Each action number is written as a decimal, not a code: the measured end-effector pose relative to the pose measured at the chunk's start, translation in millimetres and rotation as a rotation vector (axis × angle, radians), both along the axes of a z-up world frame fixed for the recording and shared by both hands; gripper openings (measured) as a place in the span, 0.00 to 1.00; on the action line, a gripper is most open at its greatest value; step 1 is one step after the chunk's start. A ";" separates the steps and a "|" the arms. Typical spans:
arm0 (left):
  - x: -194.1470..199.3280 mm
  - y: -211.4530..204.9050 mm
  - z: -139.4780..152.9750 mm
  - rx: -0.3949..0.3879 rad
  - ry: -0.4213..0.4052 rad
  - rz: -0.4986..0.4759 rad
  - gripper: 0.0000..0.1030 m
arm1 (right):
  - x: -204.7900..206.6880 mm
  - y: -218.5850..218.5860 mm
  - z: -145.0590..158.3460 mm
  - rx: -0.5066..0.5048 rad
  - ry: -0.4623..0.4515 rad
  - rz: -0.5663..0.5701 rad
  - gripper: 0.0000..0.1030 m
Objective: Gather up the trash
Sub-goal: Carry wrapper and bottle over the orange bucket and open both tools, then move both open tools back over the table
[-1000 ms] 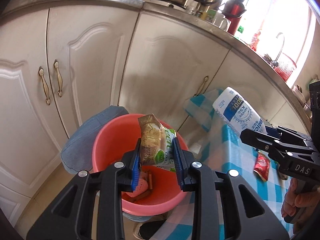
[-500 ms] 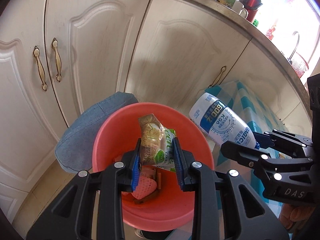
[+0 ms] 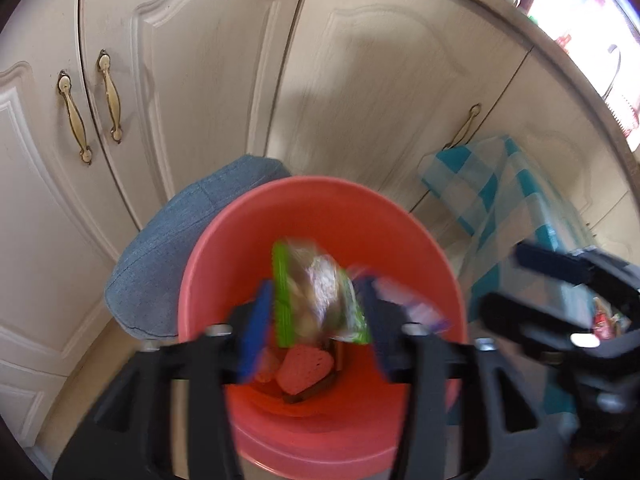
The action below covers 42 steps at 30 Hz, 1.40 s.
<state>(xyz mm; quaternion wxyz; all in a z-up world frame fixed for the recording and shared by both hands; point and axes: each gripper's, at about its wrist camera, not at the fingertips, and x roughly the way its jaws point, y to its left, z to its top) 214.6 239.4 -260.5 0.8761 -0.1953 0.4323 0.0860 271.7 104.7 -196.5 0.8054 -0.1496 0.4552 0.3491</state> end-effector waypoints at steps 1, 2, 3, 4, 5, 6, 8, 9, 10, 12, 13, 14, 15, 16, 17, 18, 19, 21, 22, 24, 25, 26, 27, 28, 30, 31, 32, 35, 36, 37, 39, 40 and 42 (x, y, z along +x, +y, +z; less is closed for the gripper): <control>-0.5 0.6 -0.2 0.014 0.003 0.012 0.69 | -0.6 -2.4 2.6 0.010 -0.009 -0.007 0.76; -1.8 1.7 0.1 0.019 0.001 0.017 0.69 | -1.2 -5.1 5.5 0.017 -0.017 -0.015 0.79; -3.8 3.1 1.0 0.015 -0.002 0.021 0.70 | -1.8 -9.1 9.2 0.025 -0.026 -0.026 0.79; -6.2 5.1 2.0 0.011 -0.005 0.029 0.76 | -1.9 -13.7 12.7 0.034 -0.031 -0.040 0.80; -8.8 6.9 3.4 0.008 -0.009 0.035 0.81 | -2.7 -19.9 17.6 0.052 -0.032 -0.055 0.80; -12.4 8.1 6.3 0.009 -0.017 0.041 0.81 | -3.1 -24.6 21.5 0.066 -0.034 -0.066 0.81; -17.9 8.9 11.3 0.011 -0.027 0.038 0.82 | -5.8 -37.2 31.0 0.086 -0.054 -0.098 0.86; -21.0 9.3 14.6 0.013 -0.027 0.041 0.83 | -7.1 -42.9 35.3 0.098 -0.060 -0.109 0.86; -22.3 9.8 17.3 0.011 -0.028 0.044 0.84 | -8.4 -48.6 39.7 0.111 -0.064 -0.119 0.86; -27.6 10.8 22.7 0.000 -0.034 0.046 0.84 | -13.0 -62.0 48.2 0.137 -0.071 -0.148 0.87; -29.5 9.9 25.5 0.008 -0.044 0.056 0.85 | -15.7 -68.7 51.3 0.150 -0.069 -0.160 0.88; -32.0 9.2 28.0 0.009 -0.047 0.057 0.85 | -17.8 -73.9 53.0 0.159 -0.067 -0.169 0.88; -35.1 8.0 31.7 0.010 -0.052 0.056 0.85 | -21.6 -81.1 55.2 0.166 -0.069 -0.187 0.88; -37.4 6.7 34.5 0.012 -0.060 0.056 0.85 | -25.0 -86.6 56.8 0.173 -0.070 -0.200 0.88; -39.8 5.0 37.4 0.012 -0.063 0.052 0.85 | -29.9 -93.9 58.7 0.186 -0.069 -0.210 0.88; -42.4 2.6 41.3 0.014 -0.067 0.047 0.85 | -33.8 -98.3 60.4 0.194 -0.069 -0.219 0.89; -44.7 0.0 44.3 0.016 -0.070 0.042 0.86 | -37.2 -104.4 61.5 0.199 -0.068 -0.234 0.89; -48.5 -7.1 50.8 0.023 -0.076 0.023 0.86 | -43.9 -116.5 63.0 0.216 -0.056 -0.265 0.90; -49.8 -10.8 53.8 0.025 -0.078 0.012 0.86 | -47.0 -123.3 63.7 0.232 -0.046 -0.278 0.90; -52.3 -20.3 60.5 0.033 -0.085 -0.012 0.86 | -53.0 -136.1 65.4 0.250 -0.037 -0.299 0.90; -53.7 -25.6 63.9 0.036 -0.090 -0.022 0.86 | -56.2 -141.7 66.3 0.251 -0.039 -0.308 0.90; -55.0 -30.1 66.5 0.037 -0.095 -0.030 0.86 | -59.7 -148.9 67.6 0.255 -0.043 -0.321 0.90; -56.2 -36.3 70.2 0.039 -0.100 -0.043 0.86 | -62.7 -154.7 68.3 0.261 -0.045 -0.331 0.90; -56.8 -42.3 73.4 0.042 -0.105 -0.055 0.86 | -65.5 -160.9 68.3 0.264 -0.044 -0.341 0.90; -58.4 -55.7 80.1 0.050 -0.114 -0.086 0.87 | -70.6 -175.4 68.2 0.269 -0.042 -0.371 0.90; -59.2 -62.2 82.9 0.052 -0.120 -0.097 0.90 | -73.3 -181.6 68.1 0.272 -0.042 -0.381 0.90; -60.3 -68.5 85.7 0.055 -0.128 -0.111 0.91 | -76.6 -189.1 68.5 0.277 -0.045 -0.392 0.90; -62.0 -90.4 95.1 0.071 -0.149 -0.161 0.91 | -85.3 -208.6 69.6 0.282 -0.056 -0.425 0.90; -62.7 -99.0 98.5 0.073 -0.155 -0.182 0.91 | -87.1 -215.6 69.6 0.284 -0.056 -0.433 0.90; -63.2 -105.3 100.6 0.073 -0.159 -0.197 0.91 | -88.9 -222.5 69.8 0.288 -0.056 -0.444 0.90; -63.7 -118.4 105.0 0.075 -0.168 -0.228 0.91 | -93.4 -237.4 70.2 0.300 -0.054 -0.466 0.90; -64.1 -124.9 106.9 0.078 -0.171 -0.242 0.91 | -95.3 -243.6 70.2 0.305 -0.054 -0.475 0.90; -65.1 -137.1 109.8 0.087 -0.174 -0.266 0.91 | -100.4 -258.0 71.1 0.311 -0.061 -0.498 0.90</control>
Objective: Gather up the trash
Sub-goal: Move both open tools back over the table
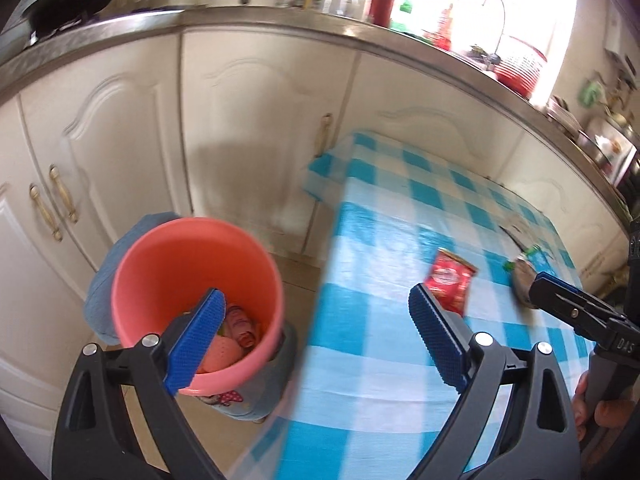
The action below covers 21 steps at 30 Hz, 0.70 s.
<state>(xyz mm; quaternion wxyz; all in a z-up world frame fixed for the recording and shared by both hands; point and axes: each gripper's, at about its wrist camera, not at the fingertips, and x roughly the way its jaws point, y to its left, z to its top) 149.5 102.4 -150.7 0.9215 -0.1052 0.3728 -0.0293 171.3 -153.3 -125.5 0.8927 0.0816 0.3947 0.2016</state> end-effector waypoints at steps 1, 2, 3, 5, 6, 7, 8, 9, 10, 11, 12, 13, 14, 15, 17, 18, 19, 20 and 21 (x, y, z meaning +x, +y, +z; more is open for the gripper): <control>0.5 -7.8 2.2 0.007 0.001 -0.013 0.91 | -2.7 -6.8 0.8 0.004 -0.003 -0.012 0.90; 0.6 -14.1 3.8 0.013 0.001 -0.026 0.91 | -5.7 -15.4 1.8 0.010 -0.008 -0.027 0.90; 0.5 -19.1 5.1 0.017 0.001 -0.034 0.91 | -7.4 -21.3 2.3 0.013 -0.010 -0.037 0.90; 0.4 -33.1 9.0 0.033 -0.001 -0.056 0.91 | -11.8 -37.1 3.9 0.023 -0.016 -0.062 0.90; 0.2 -38.1 11.0 0.038 -0.003 -0.063 0.92 | -13.0 -44.3 4.6 0.027 -0.019 -0.075 0.90; 0.1 -44.7 12.5 0.043 -0.004 -0.073 0.92 | -14.5 -50.6 5.1 0.031 -0.020 -0.086 0.90; 0.8 -50.7 14.2 0.049 -0.004 -0.084 0.92 | -15.9 -55.9 5.2 0.035 -0.021 -0.095 0.90; 0.5 -56.1 15.6 0.053 -0.004 -0.091 0.92 | -18.0 -63.9 5.4 0.040 -0.022 -0.110 0.90; 1.0 -60.8 16.4 0.056 -0.004 -0.098 0.92 | -20.2 -72.4 5.5 0.045 -0.022 -0.130 0.90; 1.0 -66.9 17.8 0.059 -0.004 -0.107 0.92 | -22.2 -79.2 5.5 0.049 -0.023 -0.143 0.90; 2.0 -70.9 18.1 0.062 -0.003 -0.113 0.92 | -23.4 -85.0 5.7 0.054 -0.023 -0.153 0.90; 1.9 -76.4 19.1 0.066 -0.005 -0.121 0.92 | -25.2 -92.5 5.6 0.061 -0.023 -0.166 0.90; 1.9 -81.3 20.2 0.071 -0.006 -0.130 0.92 | -27.7 -101.1 5.3 0.069 -0.023 -0.182 0.90; 2.1 -87.8 20.9 0.077 -0.007 -0.142 0.92 | -29.1 -106.9 5.1 0.074 -0.023 -0.192 0.90; 2.0 -98.7 21.9 0.086 -0.005 -0.163 0.92 | -33.2 -121.0 3.9 0.080 -0.024 -0.218 0.90; 2.2 -105.7 22.1 0.092 -0.004 -0.177 0.92 | -34.8 -126.6 3.2 0.082 -0.024 -0.227 0.90; 2.3 -111.6 22.5 0.093 -0.002 -0.189 0.92 | -37.5 -134.5 2.1 0.087 -0.022 -0.241 0.90; 2.8 -117.5 22.6 0.097 -0.001 -0.203 0.92 | -39.4 -141.0 1.0 0.092 -0.021 -0.251 0.90; 2.8 -126.2 23.0 0.101 0.000 -0.225 0.92 | -41.6 -147.7 0.1 0.097 -0.019 -0.262 0.90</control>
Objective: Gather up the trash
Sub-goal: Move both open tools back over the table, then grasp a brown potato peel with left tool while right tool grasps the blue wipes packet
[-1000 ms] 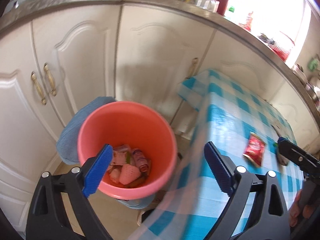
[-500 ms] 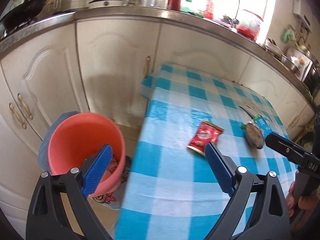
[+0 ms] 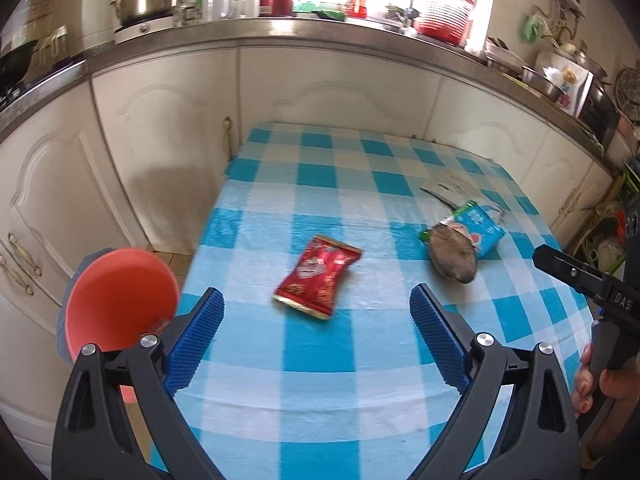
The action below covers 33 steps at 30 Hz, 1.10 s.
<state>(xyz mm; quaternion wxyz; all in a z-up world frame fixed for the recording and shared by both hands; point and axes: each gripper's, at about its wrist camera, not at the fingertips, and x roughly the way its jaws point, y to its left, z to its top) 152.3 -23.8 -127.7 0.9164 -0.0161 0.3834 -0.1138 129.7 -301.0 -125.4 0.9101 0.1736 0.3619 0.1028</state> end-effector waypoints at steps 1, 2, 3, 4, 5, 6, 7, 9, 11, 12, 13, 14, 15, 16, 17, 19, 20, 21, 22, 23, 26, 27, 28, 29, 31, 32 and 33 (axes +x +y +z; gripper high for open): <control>-0.3 -6.0 0.6 0.003 0.001 -0.019 0.92 | -1.3 -5.2 -0.9 0.004 0.001 -0.008 0.90; -0.3 -12.9 1.1 0.007 0.000 -0.039 0.92 | -3.6 -12.9 -2.2 0.009 0.003 -0.022 0.90; -0.5 -21.7 1.9 0.012 -0.004 -0.065 0.92 | -5.0 -18.5 -2.9 0.013 0.004 -0.032 0.90; -0.5 -28.4 2.5 0.017 -0.006 -0.083 0.92 | -6.5 -24.7 -3.9 0.018 0.005 -0.042 0.90; -0.5 -35.0 3.3 0.022 -0.008 -0.101 0.92 | -8.5 -32.5 -5.3 0.025 0.007 -0.055 0.90; -0.1 -43.1 3.7 0.025 -0.010 -0.125 0.92 | -9.6 -37.6 -6.4 0.030 0.007 -0.063 0.90; 0.0 -50.0 3.9 0.028 -0.012 -0.145 0.92 | -11.0 -43.4 -7.5 0.035 0.007 -0.073 0.90; 0.7 -63.3 3.4 0.037 -0.011 -0.178 0.92 | -14.4 -56.5 -10.9 0.041 0.011 -0.093 0.90; 2.4 -76.4 0.7 0.047 -0.001 -0.216 0.92 | -17.0 -67.5 -14.1 0.046 0.015 -0.112 0.90; 3.7 -81.9 -0.7 0.060 0.000 -0.248 0.92 | -18.4 -74.2 -16.0 0.052 0.017 -0.123 0.90; 4.9 -88.2 -2.2 0.066 0.003 -0.267 0.92 | -19.9 -80.7 -17.7 0.058 0.019 -0.134 0.90; 5.8 -94.2 -3.5 0.073 0.005 -0.281 0.92 | -20.9 -85.0 -18.6 0.062 0.020 -0.142 0.90; 7.4 -101.6 -5.2 0.078 0.005 -0.305 0.92 | -22.6 -91.6 -20.7 0.064 0.024 -0.154 0.90; 8.3 -107.5 -6.9 0.080 0.009 -0.326 0.92 | -23.8 -96.9 -22.6 0.069 0.029 -0.163 0.90; 10.3 -113.3 -9.9 0.085 0.017 -0.348 0.92 | -24.4 -103.5 -25.6 0.080 0.039 -0.172 0.90; 14.9 -127.2 -17.1 0.088 0.024 -0.369 0.92 | -25.5 -110.8 -29.9 0.097 0.049 -0.179 0.90; 17.1 -132.7 -20.5 0.092 0.031 -0.378 0.92 | -26.2 -113.4 -31.7 0.101 0.051 -0.182 0.90; 20.0 -139.1 -24.5 0.090 0.037 -0.386 0.92 | -26.1 -114.9 -32.6 0.103 0.052 -0.182 0.90; 23.0 -143.2 -27.6 0.087 0.038 -0.384 0.92 | -25.9 -116.7 -34.0 0.105 0.054 -0.182 0.90; 24.9 -145.8 -29.7 0.086 0.037 -0.376 0.92 | -25.3 -118.2 -35.6 0.112 0.057 -0.179 0.90; 39.5 -150.7 -38.5 0.053 0.062 -0.324 0.92 | -24.6 -119.5 -37.5 0.123 0.060 -0.166 0.90; 44.7 -150.6 -40.7 0.033 0.067 -0.304 0.92 | -23.9 -118.8 -37.6 0.124 0.059 -0.160 0.90; 48.5 -150.4 -42.3 0.023 0.070 -0.288 0.92 | -22.7 -117.9 -37.7 0.127 0.059 -0.153 0.90; 52.2 -150.4 -43.8 0.019 0.071 -0.274 0.92 | -21.1 -117.1 -38.0 0.133 0.060 -0.147 0.90; 58.4 -151.6 -46.3 0.017 0.068 -0.245 0.91 | -15.4 -114.9 -38.5 0.144 0.064 -0.132 0.90; 60.6 -151.9 -46.7 0.015 0.067 -0.238 0.90 | -11.8 -112.4 -38.8 0.145 0.069 -0.123 0.90; 62.7 -152.6 -47.4 0.012 0.062 -0.229 0.89 | -9.1 -110.2 -38.9 0.145 0.072 -0.117 0.90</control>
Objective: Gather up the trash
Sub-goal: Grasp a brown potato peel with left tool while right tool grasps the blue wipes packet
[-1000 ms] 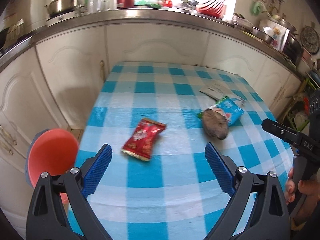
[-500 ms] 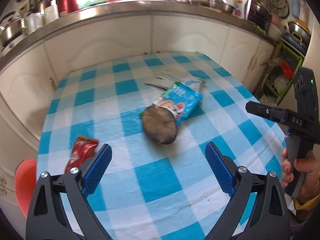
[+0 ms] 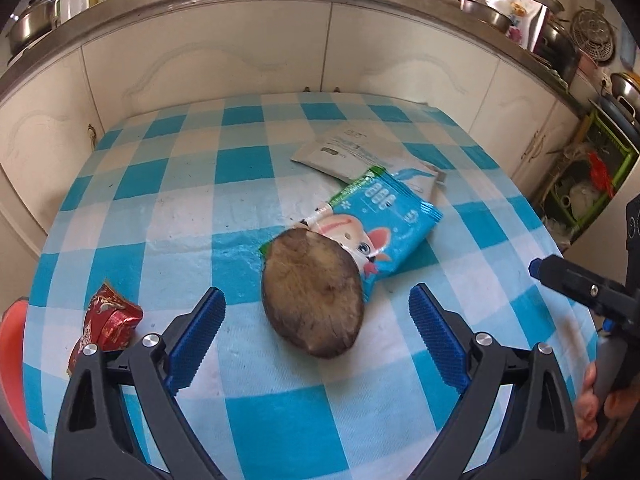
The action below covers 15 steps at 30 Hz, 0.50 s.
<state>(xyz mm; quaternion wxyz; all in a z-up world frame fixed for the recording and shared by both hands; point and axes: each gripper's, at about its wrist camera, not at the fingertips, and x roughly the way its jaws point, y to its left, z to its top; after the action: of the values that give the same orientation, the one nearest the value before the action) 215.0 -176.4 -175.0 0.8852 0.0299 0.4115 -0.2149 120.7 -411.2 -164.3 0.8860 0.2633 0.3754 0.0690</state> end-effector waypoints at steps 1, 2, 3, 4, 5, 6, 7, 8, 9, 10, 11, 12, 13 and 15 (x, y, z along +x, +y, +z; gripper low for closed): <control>1.9 -0.2 -0.4 0.000 -0.001 0.006 0.82 | 3.4 2.9 -0.2 0.003 0.002 0.010 0.90; 3.6 -0.4 -1.4 -0.001 0.001 0.011 0.74 | 7.0 6.4 -0.5 0.011 0.003 0.024 0.90; 6.4 -0.3 -3.4 -0.001 0.008 0.018 0.72 | 9.9 9.3 -0.7 0.021 0.002 0.034 0.90; 8.5 -0.3 -5.4 -0.003 0.017 0.021 0.70 | 12.9 13.1 -0.5 0.032 0.000 0.044 0.90; 10.3 -0.1 -7.3 -0.005 0.025 0.022 0.68 | 16.0 16.8 0.0 0.039 -0.005 0.052 0.90; 11.5 0.2 -9.3 -0.007 0.031 0.025 0.68 | 18.6 19.9 -0.2 0.043 -0.007 0.060 0.90; 11.9 0.4 -10.3 -0.010 0.033 0.026 0.66 | 21.9 23.4 -0.5 0.048 -0.009 0.071 0.90; 12.3 0.7 -11.2 -0.015 0.034 0.024 0.65 | 25.5 26.6 -1.2 0.051 -0.008 0.081 0.90; 13.2 1.1 -12.1 -0.020 0.037 0.022 0.65 | 29.7 29.7 -2.2 0.061 -0.008 0.091 0.89; 13.4 1.6 -12.9 -0.023 0.038 0.021 0.63 | 32.6 31.5 -2.7 0.072 -0.011 0.097 0.84; 14.0 2.0 -13.7 -0.026 0.041 0.022 0.61 | 35.4 33.1 -3.4 0.082 -0.011 0.102 0.70; 15.0 2.9 -14.5 -0.038 0.045 0.018 0.60 | 39.7 35.5 -4.9 0.091 -0.005 0.110 0.67; 14.7 3.1 -14.8 -0.043 0.049 0.017 0.60 | 43.3 37.4 -7.0 0.099 0.003 0.115 0.66; 14.9 3.0 -15.1 -0.047 0.045 0.014 0.59 | 48.6 39.4 -11.2 0.111 0.018 0.116 0.63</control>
<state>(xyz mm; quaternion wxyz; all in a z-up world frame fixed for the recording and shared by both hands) 229.9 -173.4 -190.2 0.8777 0.0012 0.4263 -0.2189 169.2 -371.7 -175.5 0.8611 0.2906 0.3934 0.1385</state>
